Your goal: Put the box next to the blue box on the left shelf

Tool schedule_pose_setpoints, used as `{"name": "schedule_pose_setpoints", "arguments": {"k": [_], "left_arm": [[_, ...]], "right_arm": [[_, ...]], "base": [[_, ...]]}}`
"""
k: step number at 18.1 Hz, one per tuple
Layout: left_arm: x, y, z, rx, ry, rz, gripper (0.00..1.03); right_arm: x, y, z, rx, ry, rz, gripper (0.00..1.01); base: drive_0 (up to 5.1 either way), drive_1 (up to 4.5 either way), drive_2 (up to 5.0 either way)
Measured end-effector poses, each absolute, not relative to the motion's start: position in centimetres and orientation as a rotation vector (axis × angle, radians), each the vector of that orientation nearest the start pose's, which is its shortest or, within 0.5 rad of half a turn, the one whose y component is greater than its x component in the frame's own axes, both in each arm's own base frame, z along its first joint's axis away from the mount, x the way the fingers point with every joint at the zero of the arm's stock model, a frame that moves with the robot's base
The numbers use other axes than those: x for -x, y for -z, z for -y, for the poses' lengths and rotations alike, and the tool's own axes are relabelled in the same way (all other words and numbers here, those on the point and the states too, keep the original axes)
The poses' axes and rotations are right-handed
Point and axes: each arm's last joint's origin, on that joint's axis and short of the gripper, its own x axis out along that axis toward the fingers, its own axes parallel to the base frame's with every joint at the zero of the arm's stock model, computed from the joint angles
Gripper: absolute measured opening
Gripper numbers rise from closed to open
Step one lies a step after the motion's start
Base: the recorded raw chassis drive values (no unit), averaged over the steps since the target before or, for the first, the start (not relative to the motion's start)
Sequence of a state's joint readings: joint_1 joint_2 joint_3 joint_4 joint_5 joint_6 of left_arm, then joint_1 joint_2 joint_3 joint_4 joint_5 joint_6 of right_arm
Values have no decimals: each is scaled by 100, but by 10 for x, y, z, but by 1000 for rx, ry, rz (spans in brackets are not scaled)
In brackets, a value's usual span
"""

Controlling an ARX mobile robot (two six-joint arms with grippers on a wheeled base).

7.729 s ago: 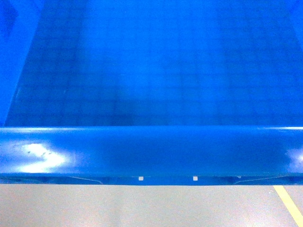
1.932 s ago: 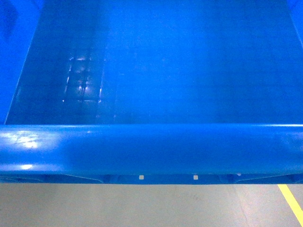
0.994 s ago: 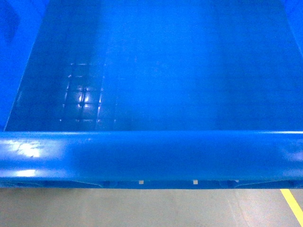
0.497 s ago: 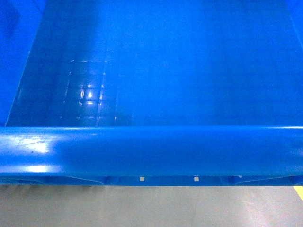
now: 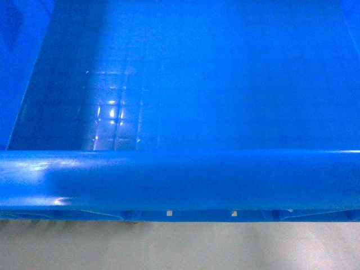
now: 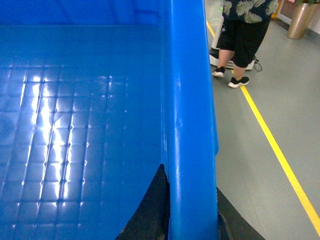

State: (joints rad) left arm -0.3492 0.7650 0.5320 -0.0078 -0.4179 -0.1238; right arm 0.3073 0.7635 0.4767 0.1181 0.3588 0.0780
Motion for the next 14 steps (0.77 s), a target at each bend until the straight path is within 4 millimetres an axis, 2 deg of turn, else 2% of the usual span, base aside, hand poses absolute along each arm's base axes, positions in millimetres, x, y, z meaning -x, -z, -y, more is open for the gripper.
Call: {"name": "schedule_pose_setpoints", "arguments": {"k": [14], "left_arm": [[-167, -266, 48, 33, -83, -220, 7]], "right_arm": [[-170, -258, -43, -22, 57, -157, 9]], "base": [[-506, 240, 240]]}}
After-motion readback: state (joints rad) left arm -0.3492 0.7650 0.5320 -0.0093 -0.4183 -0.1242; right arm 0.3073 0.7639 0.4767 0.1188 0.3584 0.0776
